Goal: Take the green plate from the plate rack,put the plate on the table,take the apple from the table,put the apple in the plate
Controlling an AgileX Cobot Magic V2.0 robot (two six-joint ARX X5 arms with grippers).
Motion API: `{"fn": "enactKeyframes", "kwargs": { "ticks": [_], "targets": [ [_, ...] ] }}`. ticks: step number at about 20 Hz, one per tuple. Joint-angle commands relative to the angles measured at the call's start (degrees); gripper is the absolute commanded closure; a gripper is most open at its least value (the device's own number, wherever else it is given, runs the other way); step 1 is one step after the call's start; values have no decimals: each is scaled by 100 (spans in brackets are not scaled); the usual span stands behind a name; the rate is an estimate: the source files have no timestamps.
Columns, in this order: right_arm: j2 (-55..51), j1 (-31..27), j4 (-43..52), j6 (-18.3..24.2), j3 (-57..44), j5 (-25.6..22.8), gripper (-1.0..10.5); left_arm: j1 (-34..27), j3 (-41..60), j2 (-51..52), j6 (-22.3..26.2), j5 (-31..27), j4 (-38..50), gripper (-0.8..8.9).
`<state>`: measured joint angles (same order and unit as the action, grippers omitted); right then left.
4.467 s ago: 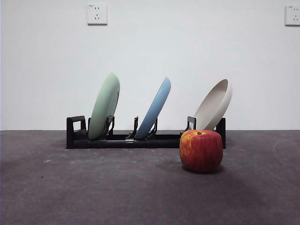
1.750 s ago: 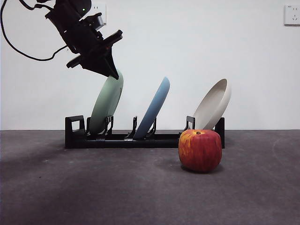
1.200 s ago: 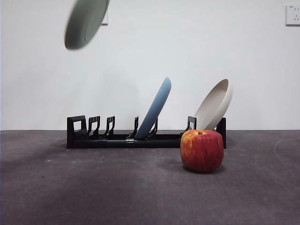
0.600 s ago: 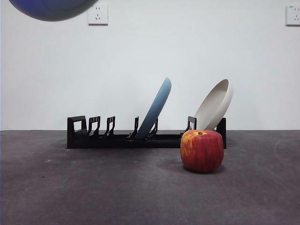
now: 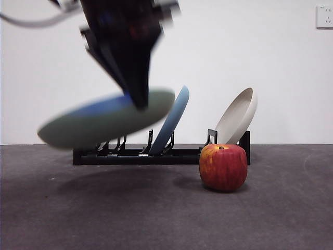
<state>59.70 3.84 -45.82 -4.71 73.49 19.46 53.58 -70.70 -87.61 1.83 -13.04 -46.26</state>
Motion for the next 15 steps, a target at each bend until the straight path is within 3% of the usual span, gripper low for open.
{"fn": "enactKeyframes", "kwargs": {
  "ticks": [1,6,11,14,15],
  "targets": [
    [-2,9,17,-37,9,-7,602,9,26,-608,105,-42,227,822],
    [-2,9,11,-39,9,-7,602,28,26,-1766,271,-35,472,822],
    [-2,9,9,-37,9,-2,601,63,26,-1899,262,-28,570,802],
    [-2,9,7,-37,9,4,601,31,22,-1891,260,-42,592,551],
    [-2,9,7,-37,9,11,600,31,13,-1884,144,-39,590,530]
  ]
}}
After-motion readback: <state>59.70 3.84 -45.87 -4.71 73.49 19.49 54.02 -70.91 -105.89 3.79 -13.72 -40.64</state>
